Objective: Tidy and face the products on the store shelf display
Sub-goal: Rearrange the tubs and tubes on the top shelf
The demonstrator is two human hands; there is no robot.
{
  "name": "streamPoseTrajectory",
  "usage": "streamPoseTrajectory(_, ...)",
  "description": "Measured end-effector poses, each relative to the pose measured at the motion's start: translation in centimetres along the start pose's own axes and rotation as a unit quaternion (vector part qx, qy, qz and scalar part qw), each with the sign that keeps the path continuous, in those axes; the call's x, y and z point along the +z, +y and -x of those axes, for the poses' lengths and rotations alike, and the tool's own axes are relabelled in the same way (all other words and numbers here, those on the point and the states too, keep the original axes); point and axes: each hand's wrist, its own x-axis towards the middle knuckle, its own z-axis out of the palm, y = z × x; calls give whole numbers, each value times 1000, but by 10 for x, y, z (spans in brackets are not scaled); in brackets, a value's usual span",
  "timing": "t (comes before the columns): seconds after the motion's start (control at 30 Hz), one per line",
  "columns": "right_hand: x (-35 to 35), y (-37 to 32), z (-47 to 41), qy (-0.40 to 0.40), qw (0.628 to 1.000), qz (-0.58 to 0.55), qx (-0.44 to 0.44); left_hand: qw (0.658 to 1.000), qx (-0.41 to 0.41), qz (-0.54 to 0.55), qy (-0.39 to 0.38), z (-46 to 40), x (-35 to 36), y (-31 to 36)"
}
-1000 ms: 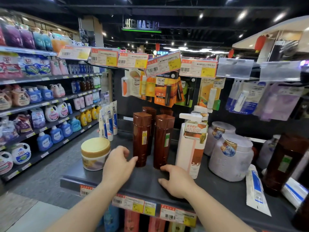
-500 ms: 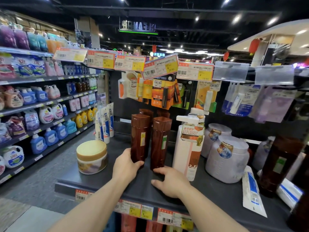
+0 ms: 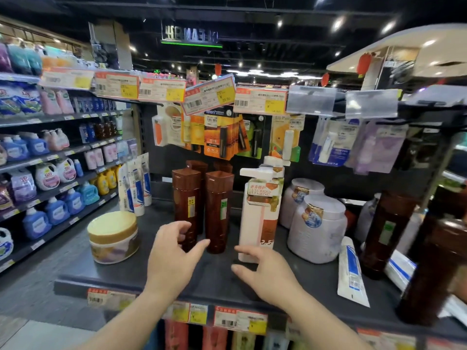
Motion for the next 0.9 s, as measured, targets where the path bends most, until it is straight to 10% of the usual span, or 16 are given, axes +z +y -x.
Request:
streamPoseTrajectory(0.27,-26,44,9,42,997,48,37,958,-43,59,-276,19,68,43)
streamPoseTrajectory(0.9,-36,56,-13,4,1000,18,-2,956,2,72,-283,11,98,58)
